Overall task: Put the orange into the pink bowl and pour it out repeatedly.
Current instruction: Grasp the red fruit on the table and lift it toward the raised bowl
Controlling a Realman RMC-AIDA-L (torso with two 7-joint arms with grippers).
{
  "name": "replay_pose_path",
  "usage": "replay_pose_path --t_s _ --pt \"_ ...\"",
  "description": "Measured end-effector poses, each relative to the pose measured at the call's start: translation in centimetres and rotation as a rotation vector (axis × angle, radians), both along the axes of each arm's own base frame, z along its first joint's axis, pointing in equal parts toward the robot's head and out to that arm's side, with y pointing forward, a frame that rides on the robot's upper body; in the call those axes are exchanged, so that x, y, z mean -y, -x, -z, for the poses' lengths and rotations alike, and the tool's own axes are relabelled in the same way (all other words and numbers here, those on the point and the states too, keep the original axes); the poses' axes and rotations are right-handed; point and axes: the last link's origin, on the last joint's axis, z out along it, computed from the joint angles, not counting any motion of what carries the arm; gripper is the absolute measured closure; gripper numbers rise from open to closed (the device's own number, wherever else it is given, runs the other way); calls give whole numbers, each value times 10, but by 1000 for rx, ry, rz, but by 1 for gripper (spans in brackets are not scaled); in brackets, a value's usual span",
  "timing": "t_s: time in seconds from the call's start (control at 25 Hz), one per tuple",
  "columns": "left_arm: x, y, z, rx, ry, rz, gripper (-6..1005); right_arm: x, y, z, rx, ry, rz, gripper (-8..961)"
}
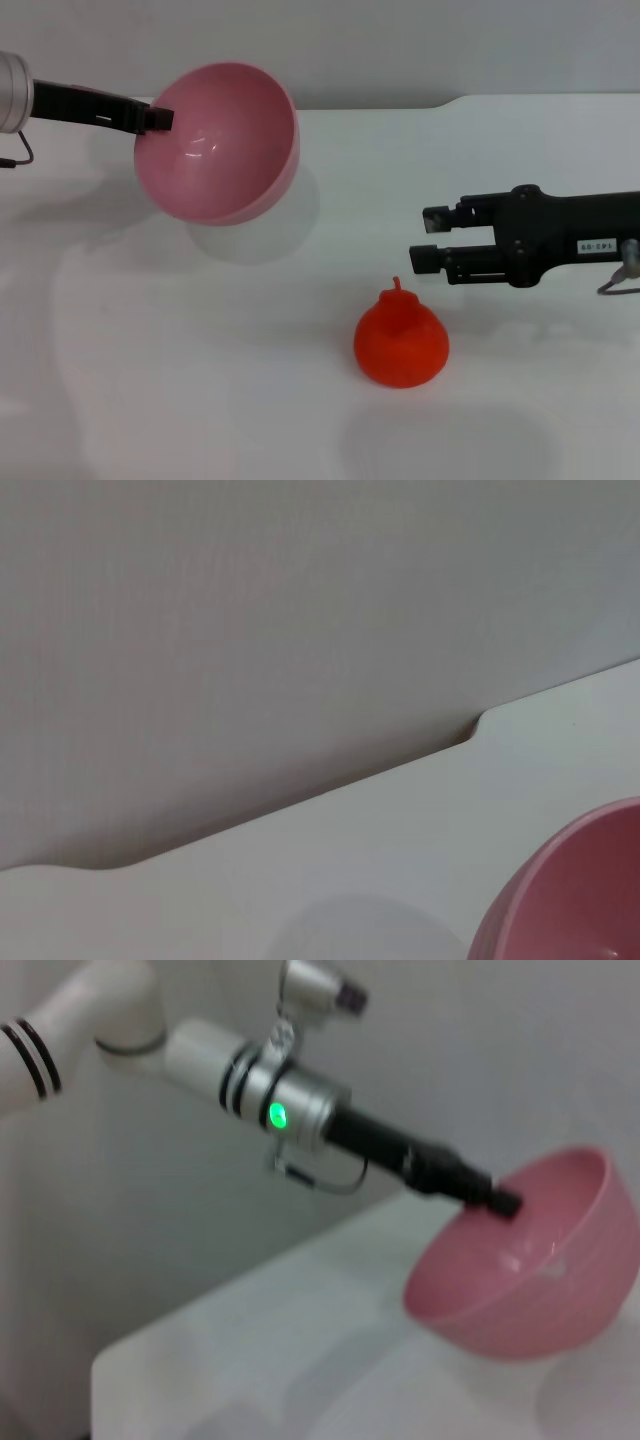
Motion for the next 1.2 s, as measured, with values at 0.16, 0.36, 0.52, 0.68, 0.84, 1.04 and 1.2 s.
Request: replay_pose_path --t_s 0.16,0.36,0.52,0.68,0.84,1.04,1.2 --pt "0 -2 0 4 8 -2 956 -3 12 -10 131 72 72 318" --pt "1 -5 4 5 26 4 956 -11 17 -7 295 125 131 318" --pt "2 -7 11 2 41 9 956 -20 13 8 424 164 143 319" --pt "3 -9 16 4 48 12 956 -24 12 30 492 198 133 319" --pt "4 -9 17 4 49 11 956 -25 10 48 529 218 122 319" --pt "4 -9 17 5 49 12 956 -28 6 61 555 218 126 319" --pt "5 -12 21 10 53 23 956 -30 3 69 565 211 135 319"
